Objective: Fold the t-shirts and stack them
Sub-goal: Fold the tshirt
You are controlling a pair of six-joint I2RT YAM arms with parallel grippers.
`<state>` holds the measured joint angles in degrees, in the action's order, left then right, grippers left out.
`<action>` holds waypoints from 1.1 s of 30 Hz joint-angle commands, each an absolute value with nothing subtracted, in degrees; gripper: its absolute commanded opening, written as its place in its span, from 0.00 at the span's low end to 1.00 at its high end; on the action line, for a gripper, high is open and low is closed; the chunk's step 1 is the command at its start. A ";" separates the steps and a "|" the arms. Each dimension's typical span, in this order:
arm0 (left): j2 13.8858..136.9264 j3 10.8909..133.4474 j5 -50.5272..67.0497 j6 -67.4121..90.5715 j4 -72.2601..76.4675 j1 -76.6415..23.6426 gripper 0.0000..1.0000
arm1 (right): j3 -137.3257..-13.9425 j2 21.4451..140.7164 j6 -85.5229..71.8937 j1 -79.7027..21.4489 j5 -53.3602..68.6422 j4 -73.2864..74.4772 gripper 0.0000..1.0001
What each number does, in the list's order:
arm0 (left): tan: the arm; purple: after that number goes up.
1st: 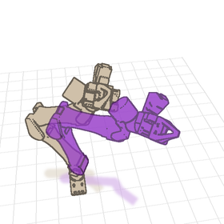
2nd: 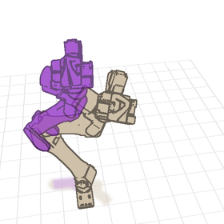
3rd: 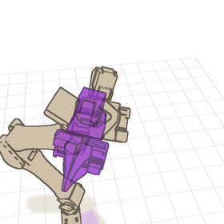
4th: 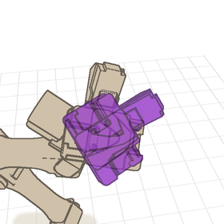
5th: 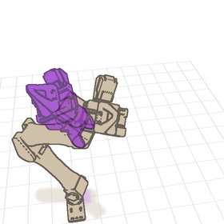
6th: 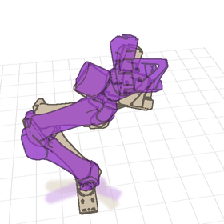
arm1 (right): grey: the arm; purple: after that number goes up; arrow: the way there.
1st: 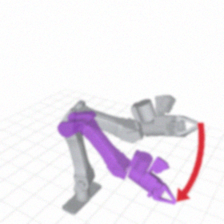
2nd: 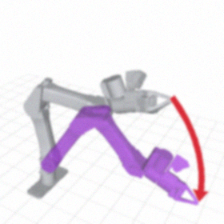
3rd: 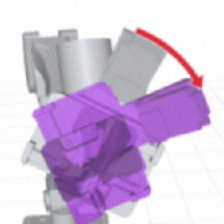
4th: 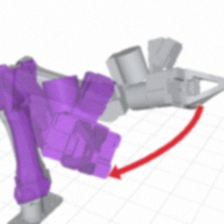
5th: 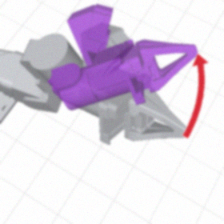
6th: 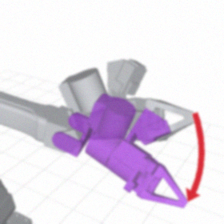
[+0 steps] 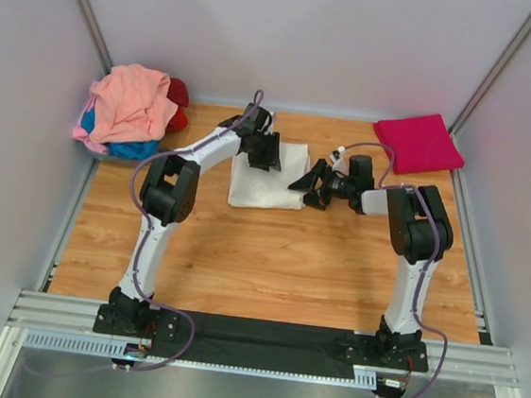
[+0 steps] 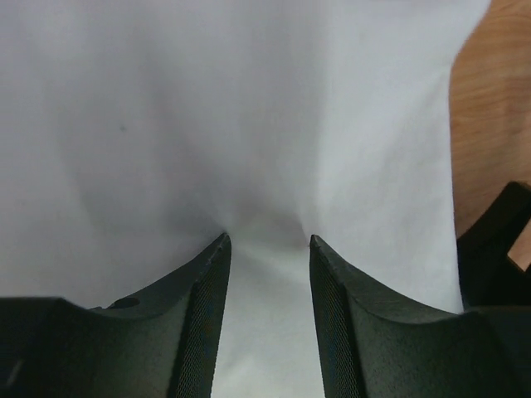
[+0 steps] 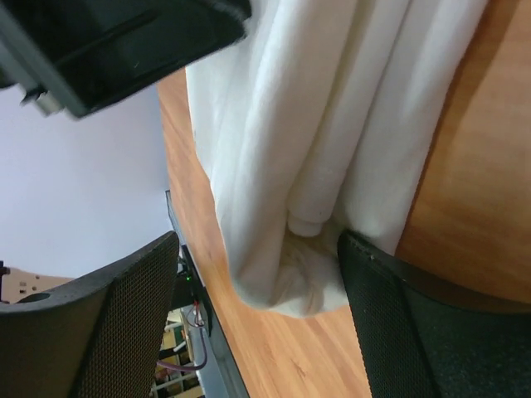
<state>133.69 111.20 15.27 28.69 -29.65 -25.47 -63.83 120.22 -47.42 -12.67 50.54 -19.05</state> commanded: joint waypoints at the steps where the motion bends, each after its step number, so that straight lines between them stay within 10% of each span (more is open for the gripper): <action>1: 135.44 113.91 14.95 29.62 -28.47 -25.66 0.50 | -56.72 114.45 -48.43 -12.66 52.65 -24.08 0.79; 16: 128.34 108.20 6.33 22.24 -30.24 -28.12 0.50 | -47.27 92.29 -39.03 -16.35 45.80 -11.01 0.74; 25: 124.20 107.59 3.79 22.41 -34.54 -28.30 0.50 | -65.80 105.00 -39.90 -17.93 43.41 -2.73 0.03; 33: 117.25 98.45 -2.80 22.94 -36.91 -28.21 0.50 | -67.95 116.63 -38.50 -18.37 38.87 4.55 0.00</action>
